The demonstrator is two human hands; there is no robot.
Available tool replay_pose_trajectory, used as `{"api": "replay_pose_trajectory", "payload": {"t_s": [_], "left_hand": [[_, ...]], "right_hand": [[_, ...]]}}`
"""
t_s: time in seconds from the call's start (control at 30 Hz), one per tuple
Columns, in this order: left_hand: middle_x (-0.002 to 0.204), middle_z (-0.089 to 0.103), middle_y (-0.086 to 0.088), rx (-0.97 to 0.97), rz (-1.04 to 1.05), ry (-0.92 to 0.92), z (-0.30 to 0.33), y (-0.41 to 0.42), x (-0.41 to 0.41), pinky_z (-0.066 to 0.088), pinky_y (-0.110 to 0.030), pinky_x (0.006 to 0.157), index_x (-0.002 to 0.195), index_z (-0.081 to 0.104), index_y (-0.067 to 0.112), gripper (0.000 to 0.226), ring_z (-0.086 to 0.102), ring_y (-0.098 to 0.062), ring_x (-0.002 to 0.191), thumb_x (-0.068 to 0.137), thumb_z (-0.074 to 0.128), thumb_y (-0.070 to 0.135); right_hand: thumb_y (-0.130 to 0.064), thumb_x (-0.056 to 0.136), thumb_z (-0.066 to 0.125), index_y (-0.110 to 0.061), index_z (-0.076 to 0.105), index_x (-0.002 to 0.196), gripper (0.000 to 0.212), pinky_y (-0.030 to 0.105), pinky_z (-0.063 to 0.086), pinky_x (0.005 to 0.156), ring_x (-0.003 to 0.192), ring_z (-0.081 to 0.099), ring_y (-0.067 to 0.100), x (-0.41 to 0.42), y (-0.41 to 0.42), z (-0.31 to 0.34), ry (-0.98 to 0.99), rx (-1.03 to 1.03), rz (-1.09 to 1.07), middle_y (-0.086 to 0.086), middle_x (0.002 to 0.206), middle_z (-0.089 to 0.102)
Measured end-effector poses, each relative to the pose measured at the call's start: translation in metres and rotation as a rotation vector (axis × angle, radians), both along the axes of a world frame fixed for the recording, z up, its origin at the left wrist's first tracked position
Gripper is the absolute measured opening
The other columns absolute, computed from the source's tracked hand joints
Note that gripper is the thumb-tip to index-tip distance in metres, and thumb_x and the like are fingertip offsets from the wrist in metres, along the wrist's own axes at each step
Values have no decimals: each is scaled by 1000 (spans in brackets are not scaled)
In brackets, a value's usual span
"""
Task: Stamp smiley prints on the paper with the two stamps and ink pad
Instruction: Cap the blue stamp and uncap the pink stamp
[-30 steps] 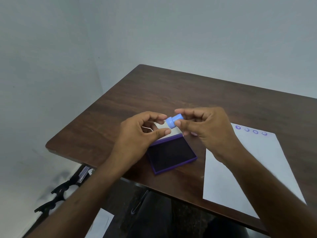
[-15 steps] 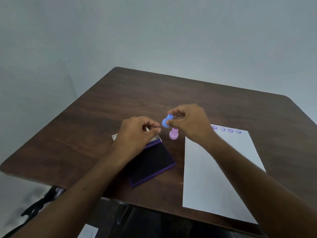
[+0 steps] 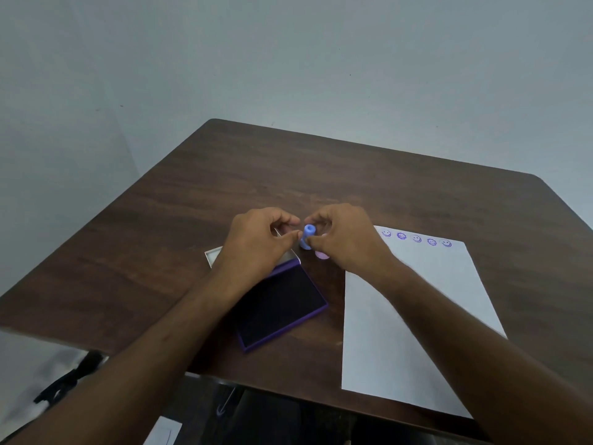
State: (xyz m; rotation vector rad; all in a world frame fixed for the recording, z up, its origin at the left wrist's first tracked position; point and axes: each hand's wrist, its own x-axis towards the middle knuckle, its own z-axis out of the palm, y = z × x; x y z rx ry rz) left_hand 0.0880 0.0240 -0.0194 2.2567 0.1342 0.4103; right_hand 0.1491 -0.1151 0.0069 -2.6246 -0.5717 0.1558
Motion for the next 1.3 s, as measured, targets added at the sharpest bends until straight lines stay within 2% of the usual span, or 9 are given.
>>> {"api": "replay_pose_trajectory", "payload": {"t_s": [0.07, 0.17, 0.27, 0.43, 0.6, 0.73, 0.87, 1.07, 1.3], "left_hand": [[80, 72, 9, -7, 4, -2, 1, 0, -1, 46, -5, 64, 101, 74, 23, 23, 61, -1, 66, 78, 77, 22], [79, 72, 10, -7, 6, 2, 1, 2, -3, 50, -13, 66, 100, 74, 25, 23, 64, -6, 71, 77, 78, 25], [79, 71, 11, -25, 9, 10, 2, 4, -6, 51, -16, 67, 99, 74, 26, 23, 64, -8, 72, 77, 78, 26], [80, 69, 12, -17, -2, 34, 3, 1, -8, 47, -12, 66, 102, 73, 25, 24, 59, -3, 67, 79, 77, 24], [78, 68, 14, -43, -24, 24, 6, -3, -14, 45, -5, 63, 101, 74, 26, 22, 58, 6, 65, 79, 77, 24], [82, 70, 14, -58, -36, 7, 10, -5, -23, 48, -7, 64, 101, 73, 29, 20, 63, -2, 73, 81, 75, 28], [88, 72, 17, -146, -44, -30, 14, -8, -34, 55, -15, 71, 106, 72, 34, 27, 68, -3, 78, 79, 75, 34], [98, 76, 11, -337, -87, -105, 20, -22, -48, 58, -23, 81, 111, 71, 22, 41, 72, -1, 85, 72, 82, 23], [93, 75, 6, -392, -54, -225, 28, -15, -64, 55, -13, 74, 107, 73, 20, 37, 72, -5, 80, 71, 81, 14]], "right_hand": [[-26, 79, 71, -25, 70, 86, 7, 21, 38, 62, 59, 49, 6, -1, 1, -1, -9, -26, 9, -13, 63, 55], [-33, 74, 77, -19, 70, 106, 35, 22, 36, 69, 82, 50, 9, -4, -7, -1, -78, 24, -15, -6, 91, 57], [-31, 71, 78, -19, 68, 112, 44, 23, 32, 72, 91, 47, 11, -7, -20, 3, -143, 11, -24, 1, 107, 61], [-31, 81, 71, -15, 75, 96, 22, 20, 34, 57, 77, 51, 11, -10, -24, 9, 11, -74, -23, 2, 91, 69], [-31, 87, 64, -11, 72, 90, 22, 25, 38, 66, 71, 53, 13, -10, -20, 6, 66, -117, -42, 7, 86, 69], [-27, 80, 75, -11, 76, 97, 24, 19, 45, 61, 72, 63, 18, -15, -34, 9, -2, 196, -53, 7, 87, 74], [-18, 72, 81, -9, 76, 94, 24, 24, 57, 64, 59, 68, 18, -30, -46, 16, 144, 652, -21, 9, 81, 77], [-5, 78, 72, 2, 72, 102, 24, 33, 57, 72, 66, 62, 28, -47, -45, 16, 446, 1076, 6, 23, 93, 74], [2, 83, 63, 7, 68, 105, 23, 25, 57, 67, 79, 64, 26, -59, -35, 10, 698, 1285, 38, 19, 96, 72]]}}
